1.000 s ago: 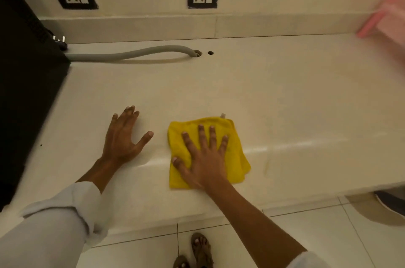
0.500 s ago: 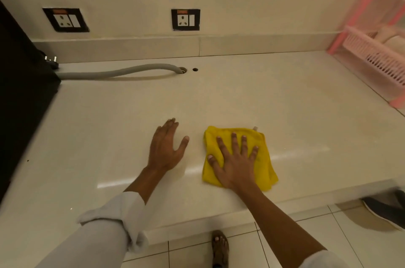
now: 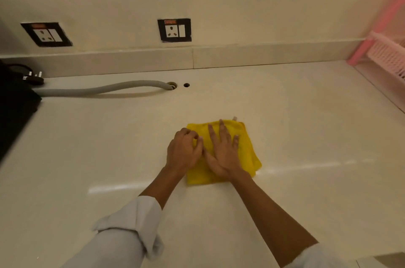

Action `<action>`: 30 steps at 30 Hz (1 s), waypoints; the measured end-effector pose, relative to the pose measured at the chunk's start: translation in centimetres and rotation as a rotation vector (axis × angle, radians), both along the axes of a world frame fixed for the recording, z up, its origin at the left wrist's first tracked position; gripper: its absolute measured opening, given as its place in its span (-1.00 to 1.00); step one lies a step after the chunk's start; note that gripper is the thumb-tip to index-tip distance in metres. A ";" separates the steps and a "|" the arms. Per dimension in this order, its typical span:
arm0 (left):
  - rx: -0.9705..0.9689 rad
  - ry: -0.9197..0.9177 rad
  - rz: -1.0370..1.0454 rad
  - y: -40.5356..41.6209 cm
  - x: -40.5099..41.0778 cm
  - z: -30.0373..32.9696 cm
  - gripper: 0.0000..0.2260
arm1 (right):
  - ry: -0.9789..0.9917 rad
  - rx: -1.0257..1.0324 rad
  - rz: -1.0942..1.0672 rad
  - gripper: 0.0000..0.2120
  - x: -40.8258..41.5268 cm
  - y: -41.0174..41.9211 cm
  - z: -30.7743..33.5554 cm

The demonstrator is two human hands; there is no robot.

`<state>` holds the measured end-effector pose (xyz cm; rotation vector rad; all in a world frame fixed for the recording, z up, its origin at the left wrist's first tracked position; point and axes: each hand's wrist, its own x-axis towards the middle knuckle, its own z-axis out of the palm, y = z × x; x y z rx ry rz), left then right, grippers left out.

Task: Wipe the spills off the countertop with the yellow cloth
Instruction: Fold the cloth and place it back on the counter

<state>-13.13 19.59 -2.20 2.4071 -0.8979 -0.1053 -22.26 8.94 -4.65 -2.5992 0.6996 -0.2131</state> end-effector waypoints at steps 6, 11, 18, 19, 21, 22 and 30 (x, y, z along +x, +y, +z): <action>0.319 0.211 0.163 -1.1 1.7 0.4 -0.55 | -0.042 -0.029 -0.235 -0.29 -4.6 -4.4 1.3; 0.311 0.319 0.066 -2.5 0.9 0.2 -0.38 | 0.057 0.117 -0.195 -0.43 -2.4 -4.1 0.1; 0.077 0.217 -0.022 -5.0 2.5 2.8 -0.43 | -0.109 0.124 -0.072 -0.56 1.6 -7.2 1.9; 0.057 0.204 -0.036 -5.7 3.2 3.5 -0.40 | -0.146 0.112 -0.064 -0.56 2.0 -8.2 2.7; 0.025 0.181 -0.049 -7.5 4.8 5.2 -0.42 | -0.249 0.080 -0.089 -0.57 2.6 -10.4 4.5; 0.003 0.172 -0.051 -8.6 5.7 6.1 -0.46 | -0.308 0.062 -0.115 -0.57 2.9 -11.7 5.6; -0.100 0.183 -0.188 -18.7 9.7 12.2 -0.44 | -0.385 0.044 -0.254 -0.52 4.5 -22.0 12.2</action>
